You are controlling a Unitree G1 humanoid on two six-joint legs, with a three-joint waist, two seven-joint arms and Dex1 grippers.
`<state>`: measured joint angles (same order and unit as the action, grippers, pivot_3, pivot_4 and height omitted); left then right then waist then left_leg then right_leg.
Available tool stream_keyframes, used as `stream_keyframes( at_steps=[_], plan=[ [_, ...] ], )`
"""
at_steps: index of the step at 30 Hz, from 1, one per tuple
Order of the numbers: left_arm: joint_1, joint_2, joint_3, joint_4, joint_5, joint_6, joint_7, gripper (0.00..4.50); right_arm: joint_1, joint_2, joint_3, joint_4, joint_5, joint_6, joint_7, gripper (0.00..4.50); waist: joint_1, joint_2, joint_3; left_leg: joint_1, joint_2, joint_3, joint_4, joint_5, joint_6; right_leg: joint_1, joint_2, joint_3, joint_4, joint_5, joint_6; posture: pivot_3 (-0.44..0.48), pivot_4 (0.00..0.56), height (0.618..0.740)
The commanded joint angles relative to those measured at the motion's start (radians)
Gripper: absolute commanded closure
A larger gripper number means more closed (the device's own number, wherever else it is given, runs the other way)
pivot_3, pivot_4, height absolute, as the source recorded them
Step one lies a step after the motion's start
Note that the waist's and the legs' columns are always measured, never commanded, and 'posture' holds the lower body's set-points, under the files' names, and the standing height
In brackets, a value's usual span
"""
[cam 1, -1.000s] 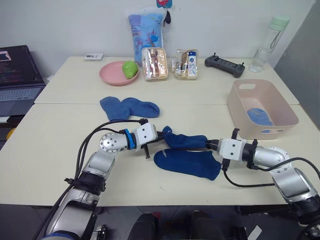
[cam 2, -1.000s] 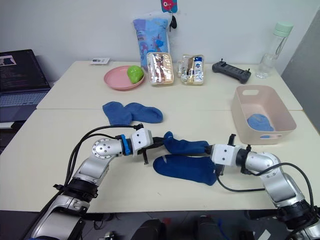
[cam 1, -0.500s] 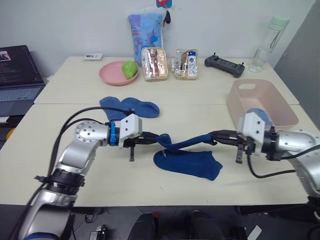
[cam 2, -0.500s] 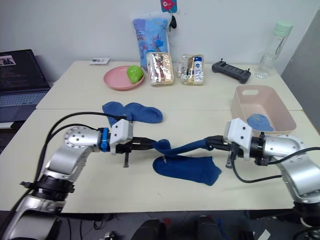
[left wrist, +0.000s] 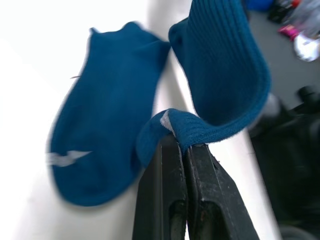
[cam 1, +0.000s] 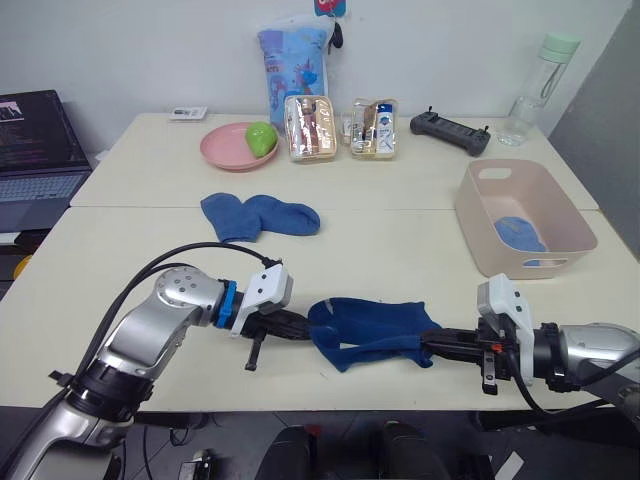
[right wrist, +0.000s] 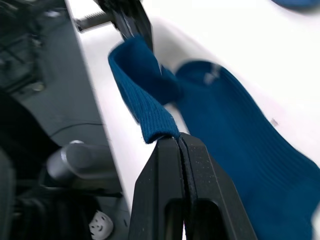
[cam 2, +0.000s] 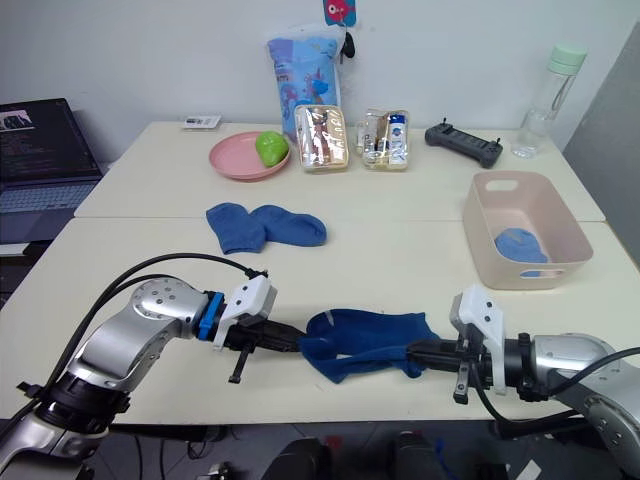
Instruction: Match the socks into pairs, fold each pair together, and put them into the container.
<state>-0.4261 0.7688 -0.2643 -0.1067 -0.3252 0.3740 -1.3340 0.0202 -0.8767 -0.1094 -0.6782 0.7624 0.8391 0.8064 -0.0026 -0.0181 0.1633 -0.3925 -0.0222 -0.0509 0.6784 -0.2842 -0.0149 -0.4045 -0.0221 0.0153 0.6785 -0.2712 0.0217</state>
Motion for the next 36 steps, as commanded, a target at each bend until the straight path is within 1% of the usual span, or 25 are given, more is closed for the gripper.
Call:
stream_keyframes(
  at_steps=[1,4,9,16,17,19,20,21,24,26,28,30,32,36],
  plan=[
    [-0.064,-0.026,-0.039,0.072,0.072,-0.056,0.002,4.5,-0.015,0.002,0.039,0.085,-0.083,-0.068,0.014,4.47,0.0,0.0,0.0,0.0,0.0,0.0,0.0,0.0,0.0,0.0,0.0,0.0,0.0,0.0,0.0,0.0,0.15,0.74],
    [-0.112,-0.071,-0.066,0.133,0.108,-0.057,0.017,4.5,-0.023,0.004,0.078,0.163,-0.165,-0.134,0.023,4.47,0.0,0.0,0.0,0.0,0.0,0.0,0.0,0.0,0.0,0.0,0.0,0.0,0.0,0.0,0.0,0.0,0.15,0.74],
    [-0.154,-0.125,-0.091,0.202,0.166,-0.079,0.048,4.5,-0.063,0.036,0.096,0.231,-0.224,-0.174,0.008,4.47,-0.003,0.0,0.0,0.0,0.0,0.0,0.0,0.0,0.0,0.0,0.0,0.0,0.0,0.0,0.0,0.0,0.15,0.74],
    [-0.181,-0.143,-0.09,0.246,0.195,-0.089,0.039,4.5,-0.109,0.069,0.111,0.261,-0.266,-0.182,0.006,4.47,-0.001,0.0,0.0,-0.001,0.0,0.0,0.0,0.0,0.0,-0.001,0.0,0.0,0.0,0.0,0.0,0.0,0.15,0.74],
    [-0.184,-0.145,-0.09,0.254,0.197,-0.09,0.035,4.5,-0.111,0.07,0.116,0.262,-0.273,-0.187,0.011,4.29,-0.001,0.0,0.0,-0.001,0.0,0.0,0.0,0.0,0.0,-0.001,0.0,0.0,0.0,0.0,0.0,0.0,0.15,0.74],
    [-0.187,-0.146,-0.091,0.265,0.2,-0.099,0.026,4.08,-0.114,0.076,0.117,0.265,-0.282,-0.192,0.009,3.86,-0.001,0.0,0.0,-0.001,0.0,0.0,0.0,0.0,0.0,-0.001,0.0,0.0,0.0,0.0,0.0,0.0,0.15,0.74],
    [-0.189,-0.151,-0.087,0.27,0.198,-0.102,0.027,3.8,-0.114,0.079,0.112,0.265,-0.278,-0.188,0.006,3.46,-0.001,0.0,0.0,0.0,0.0,0.0,0.0,0.0,0.0,-0.001,0.0,0.0,0.0,0.0,0.0,0.0,0.15,0.74],
    [-0.192,-0.159,-0.079,0.271,0.193,-0.096,0.038,3.59,-0.113,0.081,0.103,0.265,-0.279,-0.189,0.0,3.2,-0.001,0.0,0.0,0.0,0.0,0.0,0.0,0.0,0.0,-0.001,0.0,0.0,0.0,0.0,0.0,0.0,0.15,0.74],
    [-0.197,-0.173,-0.034,0.272,0.154,-0.05,0.058,2.67,-0.101,0.069,0.047,0.265,-0.263,-0.185,-0.004,2.18,-0.001,0.0,0.0,-0.001,0.0,0.0,0.0,0.0,0.0,-0.001,0.0,0.0,0.0,0.0,0.0,0.0,0.15,0.74],
    [-0.183,-0.153,0.015,0.271,0.096,-0.009,0.024,2.09,-0.071,0.05,-0.017,0.246,-0.228,-0.166,0.01,2.17,0.0,0.0,0.0,-0.001,0.0,0.0,0.0,0.0,0.0,-0.001,0.0,0.0,0.0,0.0,0.0,0.0,0.15,0.74],
    [-0.166,-0.129,0.06,0.266,0.044,0.031,-0.004,2.09,-0.037,0.04,-0.071,0.216,-0.181,-0.131,0.022,2.17,-0.001,0.0,0.0,-0.001,0.0,-0.001,0.0,0.0,0.0,-0.001,0.0,0.0,0.0,0.0,0.0,0.0,0.15,0.74],
    [-0.155,-0.113,0.08,0.261,0.025,0.034,-0.017,2.09,-0.008,0.039,-0.097,0.181,-0.137,-0.095,0.027,2.17,-0.004,0.0,0.0,0.0,0.001,-0.001,0.0,0.0,0.0,-0.001,0.0,0.0,0.001,0.0,0.0,0.0,0.15,0.74],
    [-0.138,-0.09,0.085,0.259,0.027,0.002,-0.041,2.09,0.027,0.039,-0.098,0.14,-0.111,-0.064,0.028,2.17,-0.004,0.0,0.0,0.0,0.001,-0.001,0.0,0.0,0.0,-0.001,0.0,0.0,0.001,0.0,0.0,0.0,0.15,0.74],
    [-0.11,-0.088,0.084,0.223,0.02,-0.001,-0.051,2.09,0.041,0.065,-0.055,0.111,-0.125,-0.053,-0.013,2.17,-0.003,0.0,0.0,0.0,0.001,0.0,0.0,0.0,0.0,0.0,0.0,0.0,0.001,0.0,0.0,0.0,0.15,0.74]
  ],
)
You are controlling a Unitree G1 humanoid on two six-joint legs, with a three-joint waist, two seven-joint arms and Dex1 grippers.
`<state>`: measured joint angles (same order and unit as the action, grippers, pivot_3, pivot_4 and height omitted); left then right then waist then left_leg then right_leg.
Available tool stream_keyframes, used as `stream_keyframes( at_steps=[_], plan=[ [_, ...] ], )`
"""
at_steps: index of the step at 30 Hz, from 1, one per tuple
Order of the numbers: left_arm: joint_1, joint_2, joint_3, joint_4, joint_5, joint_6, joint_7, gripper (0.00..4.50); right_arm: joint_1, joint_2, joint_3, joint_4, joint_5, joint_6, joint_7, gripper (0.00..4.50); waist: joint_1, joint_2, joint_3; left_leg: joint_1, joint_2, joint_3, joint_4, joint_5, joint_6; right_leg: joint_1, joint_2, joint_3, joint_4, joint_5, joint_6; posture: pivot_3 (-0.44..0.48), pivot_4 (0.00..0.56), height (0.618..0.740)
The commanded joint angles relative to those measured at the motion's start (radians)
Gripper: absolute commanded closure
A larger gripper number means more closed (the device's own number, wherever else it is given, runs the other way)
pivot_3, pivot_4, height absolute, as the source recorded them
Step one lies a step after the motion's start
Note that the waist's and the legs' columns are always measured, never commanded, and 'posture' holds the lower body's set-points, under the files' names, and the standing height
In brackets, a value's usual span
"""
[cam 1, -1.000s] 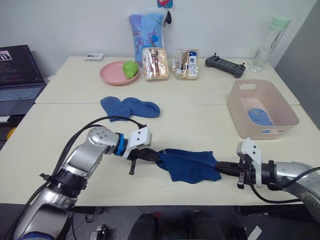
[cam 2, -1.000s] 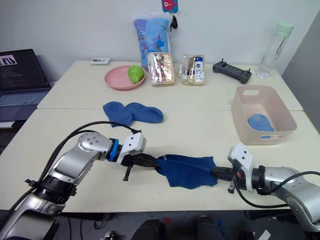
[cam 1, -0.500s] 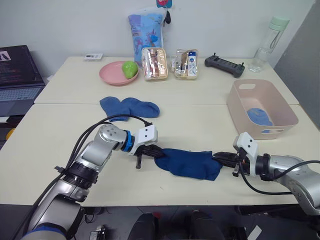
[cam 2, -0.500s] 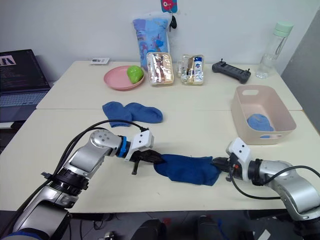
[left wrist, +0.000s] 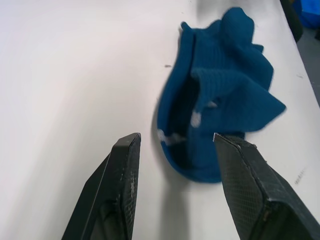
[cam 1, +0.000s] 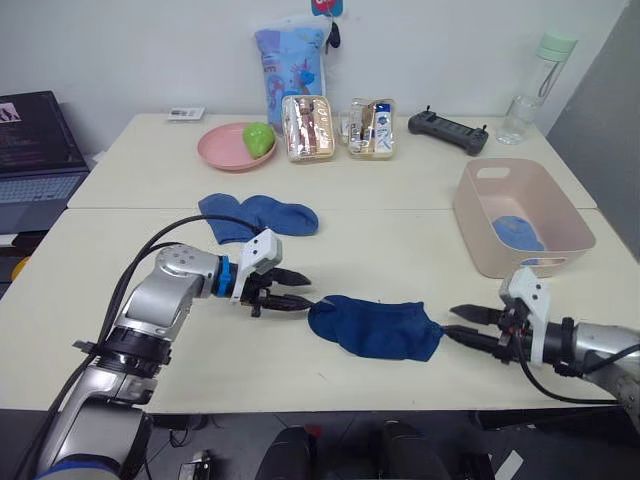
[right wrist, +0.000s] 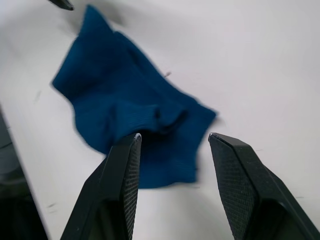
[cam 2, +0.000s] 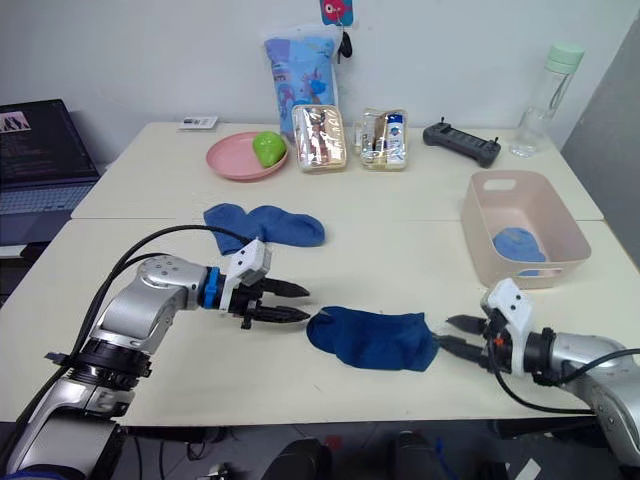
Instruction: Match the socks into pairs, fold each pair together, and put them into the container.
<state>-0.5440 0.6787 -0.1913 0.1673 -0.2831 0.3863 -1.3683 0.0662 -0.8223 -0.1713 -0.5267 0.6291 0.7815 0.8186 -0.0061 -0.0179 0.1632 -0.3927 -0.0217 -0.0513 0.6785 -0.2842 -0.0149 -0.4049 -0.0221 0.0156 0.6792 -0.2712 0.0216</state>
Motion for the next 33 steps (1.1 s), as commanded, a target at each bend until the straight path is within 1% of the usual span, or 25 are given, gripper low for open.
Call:
stream_keyframes(
  at_steps=[1,4,11,14,16,17,18,19,20,24,25,27,28,30,33],
  plan=[
    [0.016,0.001,0.006,-0.063,-0.024,-0.017,-0.02,2.09,-0.009,0.016,0.018,-0.044,0.005,0.007,-0.031,2.17,0.0,0.0,0.0,0.0,0.0,0.0,0.0,0.0,0.0,0.0,0.0,0.0,0.0,0.0,0.0,0.0,0.15,0.74],
    [0.032,-0.015,-0.009,-0.081,-0.008,-0.034,-0.002,2.09,-0.021,0.025,0.043,-0.045,-0.006,0.011,-0.048,2.17,0.001,0.0,0.0,0.0,0.0,0.0,0.0,0.0,0.0,0.0,0.0,0.0,0.0,0.0,0.0,0.0,0.15,0.74],
    [0.057,-0.052,-0.054,-0.046,0.067,-0.129,0.041,2.09,-0.042,0.034,0.094,-0.027,-0.034,-0.003,-0.057,2.17,0.001,0.0,0.0,0.0,0.0,0.0,0.0,0.0,0.0,0.0,0.0,0.0,0.0,0.0,0.0,0.0,0.15,0.74],
    [0.06,-0.055,-0.06,-0.041,0.069,-0.133,0.037,2.67,-0.059,0.053,0.114,-0.015,-0.04,-0.013,-0.063,2.17,0.001,0.0,0.0,0.0,0.0,0.0,0.0,0.0,0.0,0.0,0.0,0.0,0.0,0.0,0.0,0.0,0.15,0.74],
    [0.059,-0.055,-0.061,-0.041,0.067,-0.133,0.032,3.34,-0.069,0.068,0.119,-0.009,-0.036,-0.01,-0.066,2.17,0.001,0.0,0.0,0.0,0.0,0.0,0.0,0.0,0.0,0.0,0.0,0.0,0.0,0.0,0.0,0.0,0.15,0.74],
    [0.057,-0.056,-0.06,-0.04,0.065,-0.131,0.032,3.59,-0.072,0.07,0.122,-0.005,-0.04,-0.013,-0.063,2.17,0.001,0.0,0.0,0.0,0.0,0.0,0.0,0.0,0.0,0.0,0.0,0.0,0.0,0.0,0.0,0.0,0.15,0.74],
    [0.055,-0.057,-0.059,-0.04,0.064,-0.129,0.031,3.94,-0.072,0.071,0.125,-0.002,-0.04,-0.014,-0.057,2.54,0.001,0.0,0.0,0.0,0.0,0.0,0.0,0.0,0.0,0.0,0.0,0.0,0.0,0.0,0.0,0.0,0.15,0.74],
    [0.053,-0.058,-0.058,-0.039,0.063,-0.127,0.03,4.3,-0.07,0.068,0.126,0.0,-0.037,-0.015,-0.046,2.8,0.001,0.0,0.0,0.0,0.0,0.0,0.0,0.0,0.0,0.0,0.0,0.0,0.0,0.0,0.0,0.0,0.15,0.74],
    [0.051,-0.058,-0.058,-0.039,0.063,-0.126,0.029,4.5,-0.067,0.065,0.127,0.001,-0.035,-0.02,-0.036,3.11,0.001,0.0,0.0,0.0,0.0,0.0,0.0,0.0,0.0,0.0,0.0,0.0,0.0,0.0,0.0,0.0,0.15,0.74],
    [0.05,-0.052,-0.043,-0.063,0.029,-0.083,0.012,4.5,-0.053,0.051,0.102,0.003,-0.023,-0.03,-0.012,4.48,0.001,0.0,0.0,0.0,0.0,0.0,0.0,0.0,0.0,0.0,0.0,0.0,0.0,0.0,0.0,0.0,0.15,0.74],
    [0.051,-0.05,-0.038,-0.071,0.02,-0.068,0.009,4.5,-0.052,0.049,0.091,0.004,-0.017,-0.031,-0.008,4.48,0.001,0.0,0.0,0.0,0.0,0.0,0.0,0.0,0.0,0.0,0.0,0.0,0.0,0.0,0.0,0.0,0.15,0.74],
    [0.039,-0.047,-0.015,-0.093,-0.026,0.015,0.014,4.5,-0.06,0.039,0.057,0.009,-0.002,-0.027,0.0,4.48,0.001,0.0,0.0,0.0,0.0,0.0,0.0,0.0,0.0,0.0,0.0,0.0,0.0,0.0,0.0,0.0,0.15,0.74],
    [0.026,-0.041,0.001,-0.109,-0.069,0.095,0.012,4.5,-0.067,0.032,0.033,0.01,0.015,-0.016,0.005,4.48,0.001,0.0,0.0,0.0,0.0,0.0,0.0,0.0,0.0,0.0,0.0,0.0,0.0,0.0,0.0,0.0,0.15,0.74],
    [0.008,-0.019,0.016,-0.131,-0.121,0.203,-0.003,4.5,-0.065,0.018,0.001,0.011,0.033,-0.007,0.014,4.48,0.001,0.0,0.0,0.0,0.0,0.0,0.0,0.0,0.0,0.0,0.0,-0.001,0.0,0.0,0.0,0.0,0.15,0.74],
    [-0.016,0.022,0.001,-0.119,-0.125,0.261,-0.026,4.5,-0.049,-0.001,-0.02,0.024,0.029,-0.019,0.029,4.48,0.0,0.0,0.0,0.0,0.0,0.0,0.0,0.0,0.0,0.0,0.0,-0.001,0.0,0.0,0.0,0.0,0.15,0.74]
  ],
)
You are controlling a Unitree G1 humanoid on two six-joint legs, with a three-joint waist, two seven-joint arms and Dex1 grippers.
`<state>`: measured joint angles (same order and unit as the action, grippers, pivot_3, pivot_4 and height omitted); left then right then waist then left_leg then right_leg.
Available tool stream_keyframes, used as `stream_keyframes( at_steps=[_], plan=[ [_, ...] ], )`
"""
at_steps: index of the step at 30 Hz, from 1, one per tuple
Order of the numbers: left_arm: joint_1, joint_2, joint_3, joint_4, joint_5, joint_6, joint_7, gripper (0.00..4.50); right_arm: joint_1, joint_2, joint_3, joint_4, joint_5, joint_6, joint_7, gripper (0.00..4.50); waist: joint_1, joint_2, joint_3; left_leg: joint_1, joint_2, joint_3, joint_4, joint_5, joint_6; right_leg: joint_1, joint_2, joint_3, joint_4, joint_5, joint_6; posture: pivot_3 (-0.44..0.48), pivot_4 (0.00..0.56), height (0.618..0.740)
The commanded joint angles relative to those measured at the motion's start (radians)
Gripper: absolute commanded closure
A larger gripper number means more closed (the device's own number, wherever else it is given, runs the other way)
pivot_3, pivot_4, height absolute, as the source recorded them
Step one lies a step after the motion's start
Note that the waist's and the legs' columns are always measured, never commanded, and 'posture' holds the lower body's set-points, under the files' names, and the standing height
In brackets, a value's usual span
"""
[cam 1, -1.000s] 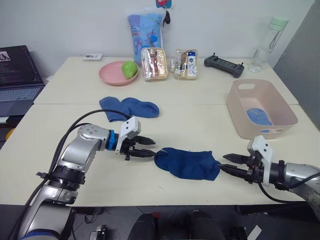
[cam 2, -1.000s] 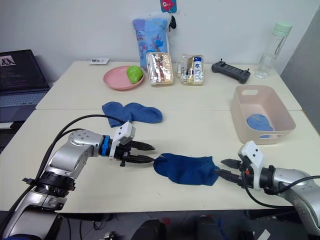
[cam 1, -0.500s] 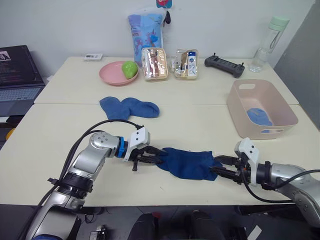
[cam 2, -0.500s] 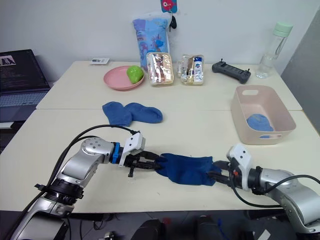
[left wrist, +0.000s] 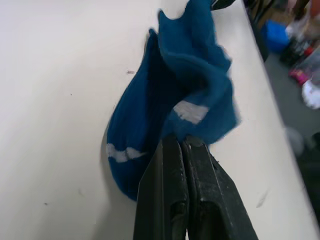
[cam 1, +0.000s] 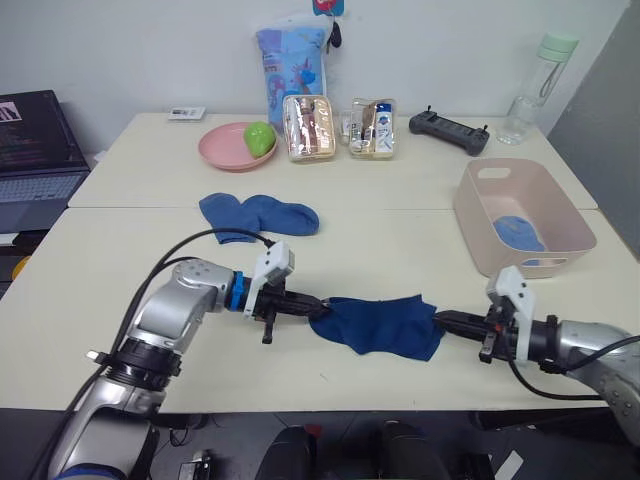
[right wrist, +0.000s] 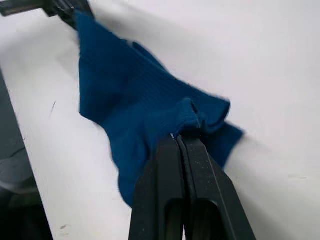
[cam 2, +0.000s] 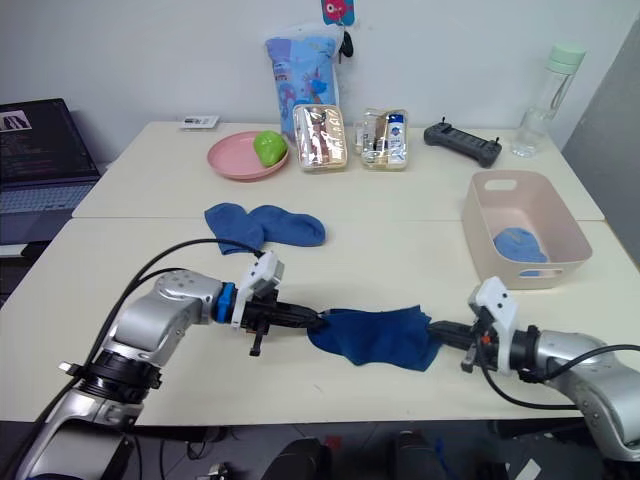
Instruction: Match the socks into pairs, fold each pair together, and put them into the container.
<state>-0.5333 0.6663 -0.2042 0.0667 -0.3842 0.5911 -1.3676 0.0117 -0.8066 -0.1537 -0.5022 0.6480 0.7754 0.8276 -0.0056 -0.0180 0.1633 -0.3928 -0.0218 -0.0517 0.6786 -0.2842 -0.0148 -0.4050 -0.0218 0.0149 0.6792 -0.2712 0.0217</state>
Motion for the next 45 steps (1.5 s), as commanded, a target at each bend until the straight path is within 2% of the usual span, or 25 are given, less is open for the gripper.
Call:
stream_keyframes(
  at_steps=[1,5,10,19,24,27,32,37,45],
  plan=[
    [-0.032,0.042,0.006,-0.013,-0.021,0.063,-0.028,4.5,0.011,-0.02,-0.04,0.003,0.01,-0.016,0.023,4.48,0.0,0.0,0.0,0.0,0.0,0.0,0.0,0.0,0.0,0.0,0.0,0.0,0.0,0.0,0.0,0.0,0.15,0.74],
    [-0.047,0.059,-0.028,-0.003,-0.01,0.114,-0.027,4.5,0.032,-0.024,-0.043,0.007,0.005,-0.019,0.028,4.48,0.0,0.0,0.0,0.0,0.0,0.001,0.0,0.0,0.0,0.0,0.0,0.001,0.0,0.0,0.0,0.0,0.15,0.74],
    [-0.08,0.006,-0.029,0.005,-0.043,0.265,0.041,4.5,0.041,0.019,-0.022,0.0,0.005,-0.013,-0.014,4.48,0.0,0.0,0.0,0.0,0.0,0.0,0.0,0.0,0.0,0.0,0.0,0.0,0.0,0.0,0.0,0.0,0.15,0.74],
    [-0.103,0.106,-0.034,-0.07,-0.1,0.301,-0.075,4.5,0.093,0.0,-0.187,-0.113,0.221,0.129,-0.03,4.48,-0.001,0.0,0.0,0.0,0.0,0.0,0.0,0.0,0.0,0.0,0.0,0.001,0.0,0.0,0.0,0.0,0.15,0.74],
    [-0.116,0.107,-0.078,-0.05,-0.082,0.319,-0.076,4.5,0.138,0.014,-0.171,-0.129,0.225,0.135,-0.059,4.48,0.0,0.0,0.0,0.0,0.0,0.0,0.0,0.0,0.0,0.0,0.0,0.001,-0.001,0.0,0.0,0.0,0.15,0.74],
    [-0.116,0.097,-0.108,-0.035,-0.06,0.304,-0.066,4.5,0.161,0.032,-0.156,-0.129,0.214,0.121,-0.075,4.48,0.0,0.0,0.0,0.0,0.0,0.001,0.0,0.0,0.0,0.0,0.0,0.001,0.0,0.0,0.0,0.0,0.15,0.74],
    [-0.149,0.026,-0.177,0.122,0.052,0.173,-0.026,4.5,0.168,0.046,-0.082,-0.051,0.099,0.036,-0.076,4.48,0.001,0.0,0.0,0.0,-0.001,0.001,0.0,0.0,0.0,0.0,0.0,0.001,0.0,0.0,0.0,0.0,0.15,0.74],
    [-0.179,-0.025,-0.16,0.19,0.094,0.09,-0.003,4.5,0.131,0.068,-0.062,-0.026,0.071,0.001,-0.085,4.48,0.002,0.0,0.0,-0.001,0.0,0.001,0.0,0.0,0.0,0.0,0.0,0.001,0.0,0.0,0.0,0.0,0.15,0.74],
    [-0.199,-0.027,-0.16,0.195,0.115,0.073,-0.019,4.5,0.135,0.086,-0.047,-0.017,0.057,-0.015,-0.087,4.48,0.001,0.0,0.0,0.0,0.0,0.001,0.0,0.0,0.0,0.0,0.0,0.001,0.0,0.0,0.0,0.0,0.15,0.74]
  ],
)
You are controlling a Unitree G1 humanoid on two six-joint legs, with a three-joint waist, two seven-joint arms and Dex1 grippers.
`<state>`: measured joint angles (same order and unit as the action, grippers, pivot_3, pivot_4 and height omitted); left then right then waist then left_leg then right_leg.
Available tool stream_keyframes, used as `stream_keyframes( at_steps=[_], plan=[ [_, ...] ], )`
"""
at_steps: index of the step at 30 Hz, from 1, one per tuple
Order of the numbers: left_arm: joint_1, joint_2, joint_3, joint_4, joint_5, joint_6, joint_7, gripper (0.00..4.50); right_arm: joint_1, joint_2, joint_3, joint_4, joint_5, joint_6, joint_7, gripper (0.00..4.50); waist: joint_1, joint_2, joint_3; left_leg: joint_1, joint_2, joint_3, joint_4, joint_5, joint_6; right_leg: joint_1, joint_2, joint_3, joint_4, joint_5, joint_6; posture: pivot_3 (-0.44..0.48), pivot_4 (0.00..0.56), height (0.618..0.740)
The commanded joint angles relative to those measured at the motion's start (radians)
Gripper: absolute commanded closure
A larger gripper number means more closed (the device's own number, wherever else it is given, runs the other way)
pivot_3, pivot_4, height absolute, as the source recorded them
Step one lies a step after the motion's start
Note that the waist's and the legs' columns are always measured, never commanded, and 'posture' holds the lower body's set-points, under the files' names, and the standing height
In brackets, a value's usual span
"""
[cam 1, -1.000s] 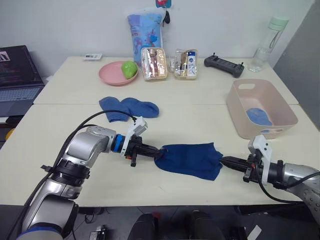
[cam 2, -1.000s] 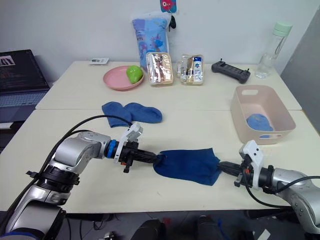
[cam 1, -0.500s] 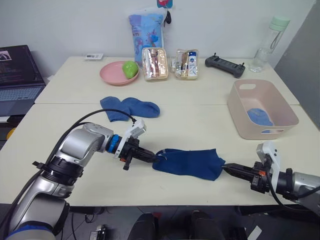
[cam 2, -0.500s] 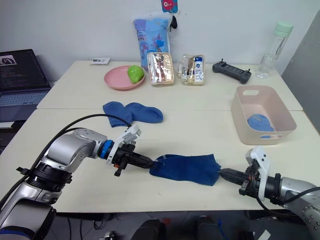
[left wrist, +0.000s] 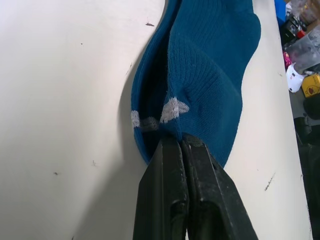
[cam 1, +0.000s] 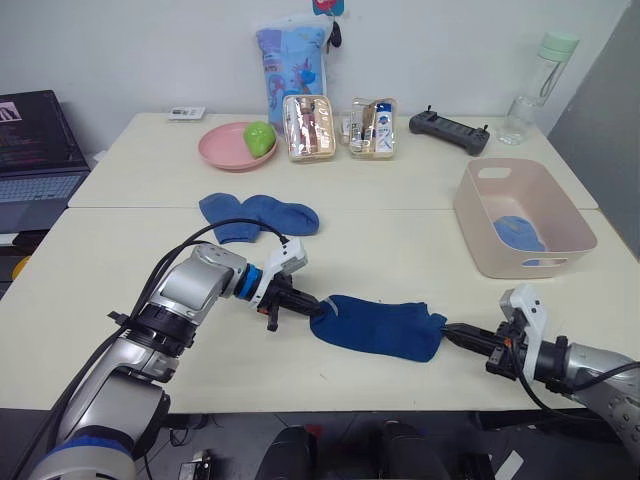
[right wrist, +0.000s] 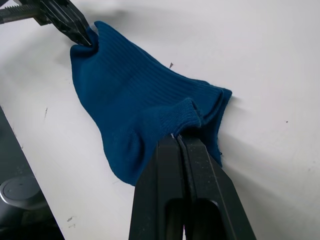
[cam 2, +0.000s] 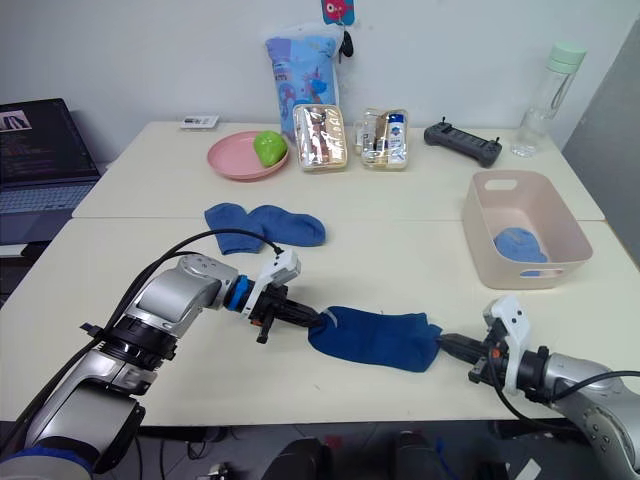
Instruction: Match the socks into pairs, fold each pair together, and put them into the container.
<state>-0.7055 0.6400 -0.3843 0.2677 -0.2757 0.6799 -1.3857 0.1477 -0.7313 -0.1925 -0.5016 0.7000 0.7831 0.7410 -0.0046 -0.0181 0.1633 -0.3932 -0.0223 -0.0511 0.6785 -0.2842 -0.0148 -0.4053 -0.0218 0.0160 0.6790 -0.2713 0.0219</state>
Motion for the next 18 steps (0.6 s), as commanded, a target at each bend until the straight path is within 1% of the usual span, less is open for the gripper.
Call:
stream_keyframes(
  at_steps=[1,8,16,17,18],
  plan=[
    [-0.029,-0.003,0.022,-0.001,0.009,-0.018,-0.001,4.5,-0.005,0.016,-0.009,-0.018,0.007,-0.022,-0.003,4.48,0.0,0.0,0.0,0.0,0.0,0.0,0.0,0.0,0.0,0.0,0.0,0.0,0.0,0.0,0.0,0.0,0.15,0.74],
    [-0.014,-0.007,0.022,0.025,0.032,-0.055,0.001,4.5,-0.026,0.037,-0.007,-0.008,-0.015,-0.047,-0.007,4.48,0.0,0.0,0.0,0.0,0.0,0.0,0.0,0.0,0.0,0.0,0.0,0.0,0.0,0.0,0.0,0.0,0.15,0.74],
    [0.009,-0.014,0.032,0.014,0.035,-0.09,0.02,4.5,-0.019,-0.003,0.036,0.025,-0.089,-0.066,0.007,4.48,0.0,0.0,0.0,0.0,0.0,0.0,0.0,0.0,0.0,0.0,0.0,0.0,0.0,0.0,0.0,0.0,0.15,0.74],
    [0.011,-0.018,0.039,0.017,0.036,-0.107,0.028,4.31,-0.019,-0.001,0.031,0.027,-0.09,-0.066,0.006,4.49,0.0,0.0,0.0,0.0,0.0,0.0,0.0,0.0,0.0,0.0,0.0,0.0,0.0,0.0,0.0,0.0,0.15,0.74],
    [0.013,-0.021,0.047,0.021,0.038,-0.125,0.041,4.09,-0.017,-0.001,0.026,0.027,-0.096,-0.071,0.003,4.3,0.0,0.0,0.0,0.0,0.0,0.0,0.0,0.0,0.0,0.0,0.0,0.0,0.0,0.0,0.0,0.0,0.15,0.74]
  ],
)
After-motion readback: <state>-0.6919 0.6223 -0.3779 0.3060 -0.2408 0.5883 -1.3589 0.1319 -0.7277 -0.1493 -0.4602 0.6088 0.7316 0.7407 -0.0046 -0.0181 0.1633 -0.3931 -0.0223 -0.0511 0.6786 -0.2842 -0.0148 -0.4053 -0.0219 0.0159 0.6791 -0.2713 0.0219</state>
